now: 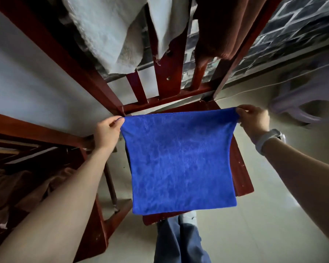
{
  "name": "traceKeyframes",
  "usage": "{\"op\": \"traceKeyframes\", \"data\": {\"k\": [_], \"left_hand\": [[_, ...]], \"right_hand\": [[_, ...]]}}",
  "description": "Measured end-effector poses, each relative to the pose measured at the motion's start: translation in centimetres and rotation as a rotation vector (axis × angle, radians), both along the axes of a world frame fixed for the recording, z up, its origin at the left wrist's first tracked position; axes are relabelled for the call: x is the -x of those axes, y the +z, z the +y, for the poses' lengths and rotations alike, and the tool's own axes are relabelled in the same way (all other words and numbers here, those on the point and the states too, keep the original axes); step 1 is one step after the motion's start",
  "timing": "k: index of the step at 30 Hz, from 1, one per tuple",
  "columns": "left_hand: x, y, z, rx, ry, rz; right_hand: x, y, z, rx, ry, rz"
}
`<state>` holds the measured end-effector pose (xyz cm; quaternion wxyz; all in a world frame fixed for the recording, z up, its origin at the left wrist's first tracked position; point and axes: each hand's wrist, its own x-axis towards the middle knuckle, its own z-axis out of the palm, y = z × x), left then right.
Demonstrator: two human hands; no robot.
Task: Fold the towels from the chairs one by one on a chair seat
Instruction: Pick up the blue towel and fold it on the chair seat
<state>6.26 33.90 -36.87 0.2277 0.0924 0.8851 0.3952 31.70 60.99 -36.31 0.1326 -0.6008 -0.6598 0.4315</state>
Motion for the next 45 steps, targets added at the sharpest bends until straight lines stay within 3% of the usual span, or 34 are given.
{"op": "traceKeyframes", "data": {"k": [6,9,12,21,32,35,37,39,42,45], "left_hand": [[-2.5,1.0,-1.6,-0.233,0.235,-0.261],[-5.4,1.2,-4.1,-0.261,0.320,-0.314],[-8.9,0.6,-7.1,-0.237,0.373,-0.341],[-17.1,-1.8,-13.9,-0.159,0.528,-0.490],[-19.6,-4.7,-15.5,-0.008,0.577,-0.515],[-19.7,-5.7,-15.9,0.049,0.570,-0.522],[-19.8,-6.0,-15.9,0.167,0.492,-0.457],[-20.0,-5.8,-15.7,0.369,0.245,-0.219],[-21.2,-5.0,-14.7,0.377,-0.264,0.168],[-22.6,-4.9,-12.9,0.360,-0.664,0.289]], "right_hand": [[-1.2,1.6,-2.7,0.292,-0.225,0.250],[-4.0,1.5,-5.4,0.293,-0.290,0.224],[-7.5,0.4,-8.6,0.290,-0.312,0.148],[-14.9,-2.5,-15.9,0.490,-0.487,0.176],[-17.4,-6.0,-18.7,0.521,-0.532,0.043],[-17.8,-7.1,-18.8,0.515,-0.495,-0.074],[-18.2,-7.3,-19.0,0.466,-0.409,-0.221],[-18.2,-6.9,-19.6,0.264,-0.246,-0.346],[-17.1,-5.6,-21.3,-0.074,0.253,-0.339],[-15.0,-5.5,-22.8,-0.236,0.727,-0.357]]}}
